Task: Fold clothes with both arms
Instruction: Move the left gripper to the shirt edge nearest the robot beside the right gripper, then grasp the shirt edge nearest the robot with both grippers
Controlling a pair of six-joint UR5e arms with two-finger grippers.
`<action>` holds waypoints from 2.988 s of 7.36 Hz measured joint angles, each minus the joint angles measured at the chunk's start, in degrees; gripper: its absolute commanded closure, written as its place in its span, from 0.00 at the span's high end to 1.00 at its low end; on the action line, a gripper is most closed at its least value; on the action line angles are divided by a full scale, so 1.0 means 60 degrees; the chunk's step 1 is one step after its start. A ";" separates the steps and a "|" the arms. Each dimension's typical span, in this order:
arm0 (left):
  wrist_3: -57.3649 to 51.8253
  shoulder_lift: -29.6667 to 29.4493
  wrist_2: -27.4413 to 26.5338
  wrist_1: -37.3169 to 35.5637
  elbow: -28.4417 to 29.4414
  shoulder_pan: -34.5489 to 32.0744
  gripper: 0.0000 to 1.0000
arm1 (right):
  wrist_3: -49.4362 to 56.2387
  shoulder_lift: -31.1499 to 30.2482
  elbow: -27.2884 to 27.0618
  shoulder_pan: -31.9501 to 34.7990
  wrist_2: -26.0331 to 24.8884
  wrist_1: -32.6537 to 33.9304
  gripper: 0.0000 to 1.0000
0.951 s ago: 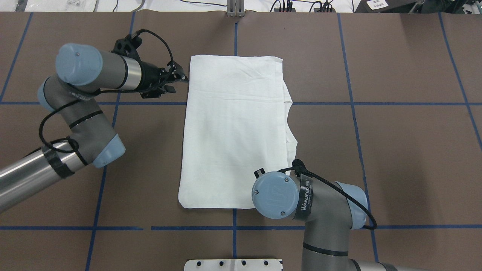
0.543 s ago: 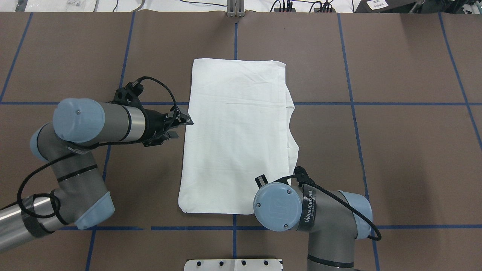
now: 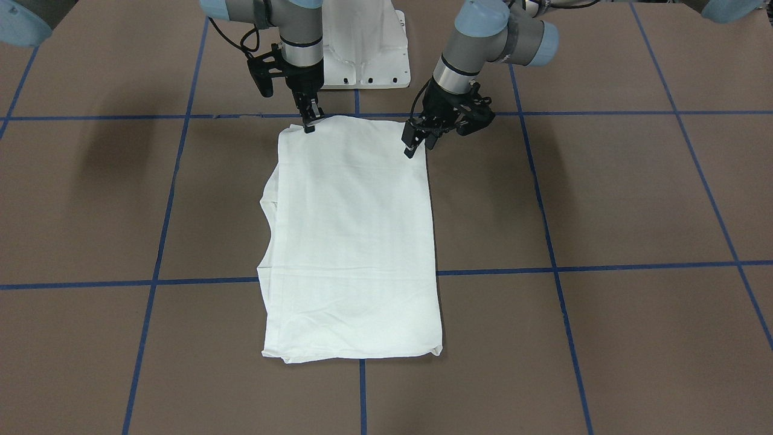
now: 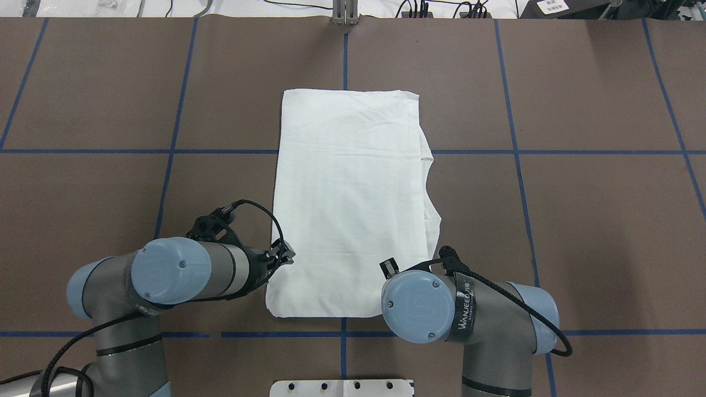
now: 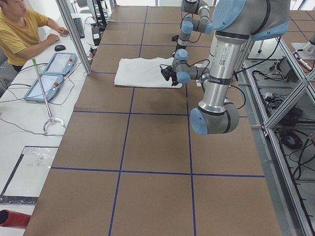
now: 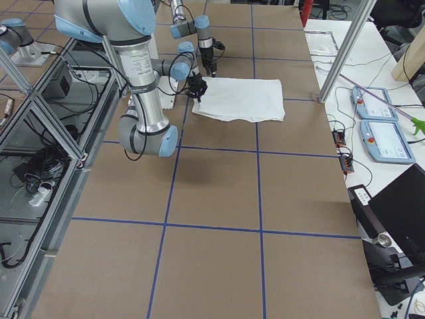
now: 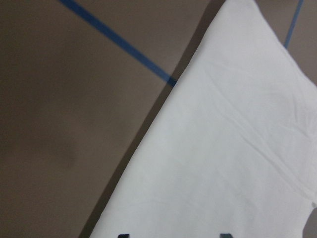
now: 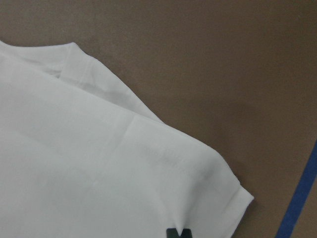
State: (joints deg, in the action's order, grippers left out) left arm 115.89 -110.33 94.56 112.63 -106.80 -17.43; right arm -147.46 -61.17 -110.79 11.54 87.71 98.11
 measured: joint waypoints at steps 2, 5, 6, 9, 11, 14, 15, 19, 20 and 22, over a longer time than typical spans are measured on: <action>0.0270 0.0044 -0.0024 -0.0245 -0.0040 0.0336 0.70 | 0.0009 0.0010 -0.0010 -0.0011 0.0023 0.0009 0.00; 0.0521 0.0079 -0.0021 -0.0561 -0.0221 0.0620 0.69 | 0.0011 0.0040 -0.0015 -0.0017 0.0031 0.0007 0.00; 0.0542 0.0122 -0.0024 -0.0636 -0.0238 0.0696 0.63 | 0.0012 0.0055 -0.0040 -0.0018 0.0034 0.0009 0.00; 0.0580 0.0203 -0.0027 -0.0679 -0.0246 0.0763 0.00 | 0.0012 0.0040 -0.0143 -0.0006 0.0045 0.0011 0.00; 0.0597 0.0203 -0.0024 -0.0681 -0.0256 0.0773 0.00 | 0.0015 0.0021 -0.0151 0.0001 0.0045 0.0011 0.00; 0.0630 0.0420 0.0003 -0.0693 -0.1141 0.0852 0.00 | 0.0006 -0.0031 -0.0306 -0.0036 0.0034 0.0021 0.00; 0.0779 0.0592 0.0010 -0.0706 -0.1807 0.1025 0.00 | -0.0021 -0.0167 -0.0716 -0.0192 -0.0032 0.0207 0.00; 0.0428 0.0238 0.0070 -0.1862 -0.3461 0.0375 0.00 | -0.0012 0.0056 -0.2945 -0.0152 -0.0153 0.2537 0.00; -0.0193 -0.0069 0.0120 -0.2034 -0.3197 -0.0244 0.00 | 0.0485 0.0364 -0.2838 0.0304 -0.0079 0.2675 0.00; -0.1183 -0.0781 0.0525 -0.2118 -0.2206 -0.1483 0.00 | 0.1775 0.1374 -0.1548 0.1647 0.0556 0.2659 0.00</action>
State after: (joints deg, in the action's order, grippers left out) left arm 108.79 -115.02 97.71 99.92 -120.03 -26.33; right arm -136.81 -52.92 -120.08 21.42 91.04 114.06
